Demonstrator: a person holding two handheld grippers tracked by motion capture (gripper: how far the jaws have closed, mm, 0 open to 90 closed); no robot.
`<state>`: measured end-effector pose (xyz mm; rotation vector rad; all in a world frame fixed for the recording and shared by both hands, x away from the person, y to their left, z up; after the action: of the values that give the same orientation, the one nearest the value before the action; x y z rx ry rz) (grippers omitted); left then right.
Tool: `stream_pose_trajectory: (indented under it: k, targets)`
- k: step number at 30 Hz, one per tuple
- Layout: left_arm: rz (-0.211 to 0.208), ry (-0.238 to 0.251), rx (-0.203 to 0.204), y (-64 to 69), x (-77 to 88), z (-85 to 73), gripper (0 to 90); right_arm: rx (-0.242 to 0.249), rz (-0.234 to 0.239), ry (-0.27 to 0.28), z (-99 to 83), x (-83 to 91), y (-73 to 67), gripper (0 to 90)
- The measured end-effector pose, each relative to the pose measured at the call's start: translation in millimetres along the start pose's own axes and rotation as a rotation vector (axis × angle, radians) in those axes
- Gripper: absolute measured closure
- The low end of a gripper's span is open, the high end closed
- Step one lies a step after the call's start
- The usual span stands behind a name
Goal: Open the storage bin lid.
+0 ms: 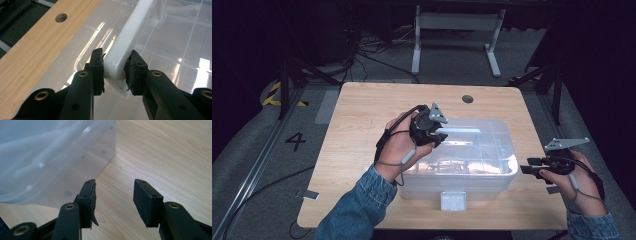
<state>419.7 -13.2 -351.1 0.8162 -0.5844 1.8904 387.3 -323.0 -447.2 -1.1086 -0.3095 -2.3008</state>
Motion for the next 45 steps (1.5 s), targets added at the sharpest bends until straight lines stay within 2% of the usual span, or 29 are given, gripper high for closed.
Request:
stream_pose_trajectory:
  k: [3, 15, 26, 43, 45]
  targets:
    - [-0.004, -0.001, 0.003, -2.4, 1.4, 2.4, 70.6, 0.002, 0.019, 0.013, 2.9, 2.8, -3.7, 54.6]
    - [-0.03, -0.022, 0.018, -13.2, 5.8, 11.8, 70.2, 0.015, 0.02, 0.027, 7.1, 2.6, -3.4, 54.8]
    - [-0.052, 0.002, 0.062, -30.9, 6.2, 23.9, 69.3, 0.007, 0.02, 0.043, 6.5, 10.1, -5.0, 55.2]
    - [-0.054, -0.052, 0.083, -46.7, 5.2, 35.4, 68.2, 0.002, 0.012, 0.063, 2.1, 21.1, -6.8, 55.5]
    - [-0.049, -0.058, 0.083, -49.3, 4.8, 37.0, 68.1, 0.002, 0.03, 0.072, 2.9, 22.7, -9.6, 55.5]
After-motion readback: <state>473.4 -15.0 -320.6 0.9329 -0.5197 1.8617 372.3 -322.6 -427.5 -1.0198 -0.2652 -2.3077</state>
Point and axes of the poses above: each handheld gripper's, and its own axes: x roughly backward along the jaws, z roughly out of its top, y roughly to its right, the point moved 9 cm from there along -x, roughly forward along the jaws, and after that the axes turned 5 degrees about -z, right-handed, at the moved point
